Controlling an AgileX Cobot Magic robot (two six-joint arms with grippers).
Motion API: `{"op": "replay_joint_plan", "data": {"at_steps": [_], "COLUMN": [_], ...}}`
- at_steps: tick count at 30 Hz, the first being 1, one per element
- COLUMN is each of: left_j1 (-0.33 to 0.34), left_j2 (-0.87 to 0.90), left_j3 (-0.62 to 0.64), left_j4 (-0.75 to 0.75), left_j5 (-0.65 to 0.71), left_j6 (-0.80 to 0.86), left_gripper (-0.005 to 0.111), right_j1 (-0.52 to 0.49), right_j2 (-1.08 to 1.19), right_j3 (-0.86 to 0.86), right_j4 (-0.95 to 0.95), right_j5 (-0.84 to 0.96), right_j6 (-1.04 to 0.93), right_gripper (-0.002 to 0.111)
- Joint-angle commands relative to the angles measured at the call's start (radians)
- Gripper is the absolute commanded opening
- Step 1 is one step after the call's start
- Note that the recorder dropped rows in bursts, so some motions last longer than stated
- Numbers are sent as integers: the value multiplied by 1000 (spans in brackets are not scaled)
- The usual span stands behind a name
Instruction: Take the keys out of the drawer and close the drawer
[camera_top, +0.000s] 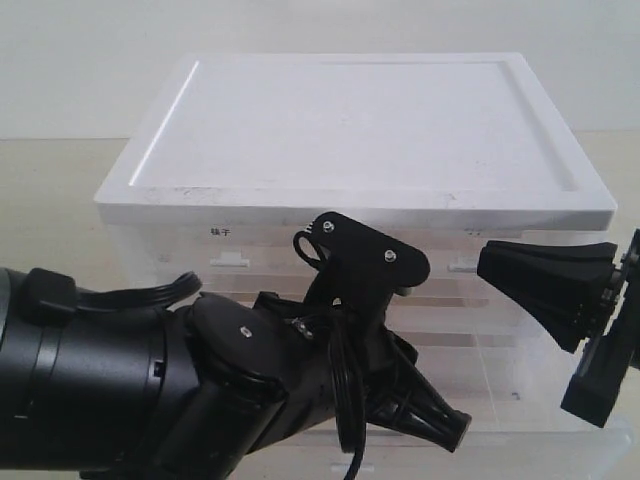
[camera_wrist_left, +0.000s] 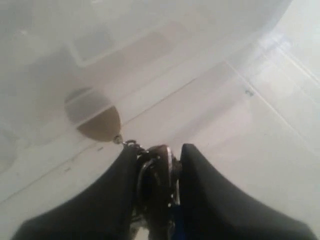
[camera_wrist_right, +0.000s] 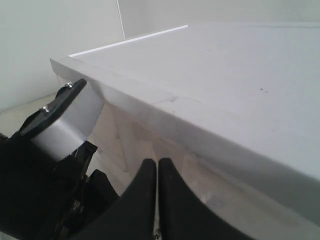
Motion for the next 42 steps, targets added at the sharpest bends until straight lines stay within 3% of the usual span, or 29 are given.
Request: {"op": "replay_joint_plan", "data": {"at_steps": [1, 12, 15, 19, 21, 29, 34, 39, 42], "left_j1": [-3, -22, -97, -225, -323, -565, -580, -580, -580], "left_j2": [-3, -218, -293, -372, -408, -410, -405, -375, -327], "left_j3": [12, 12, 12, 12, 12, 89, 212, 292, 323], "left_j4": [-17, -17, -17, -17, -17, -17, -17, -17, -17], "left_j5": [24, -36, -94, -285, -294, -391, -225, -209, -280], "left_j6": [33, 120, 165, 218, 254, 226, 156, 149, 149], "left_gripper": [4, 4, 4, 4, 4, 4, 4, 4, 4], "right_j1": [1, 1, 1, 1, 1, 1, 1, 1, 1], "right_j2": [1, 1, 1, 1, 1, 1, 1, 1, 1], "right_j3": [-2, -2, -2, -2, -2, -2, -2, -2, -2], "right_j4": [-2, 0, 0, 0, 2, 4, 4, 4, 4], "right_j5": [-11, -11, -11, -11, -11, -11, -7, 13, 13], "right_j6": [0, 2, 2, 2, 2, 4, 4, 4, 6], "right_gripper": [0, 0, 0, 0, 0, 0, 0, 0, 0]}}
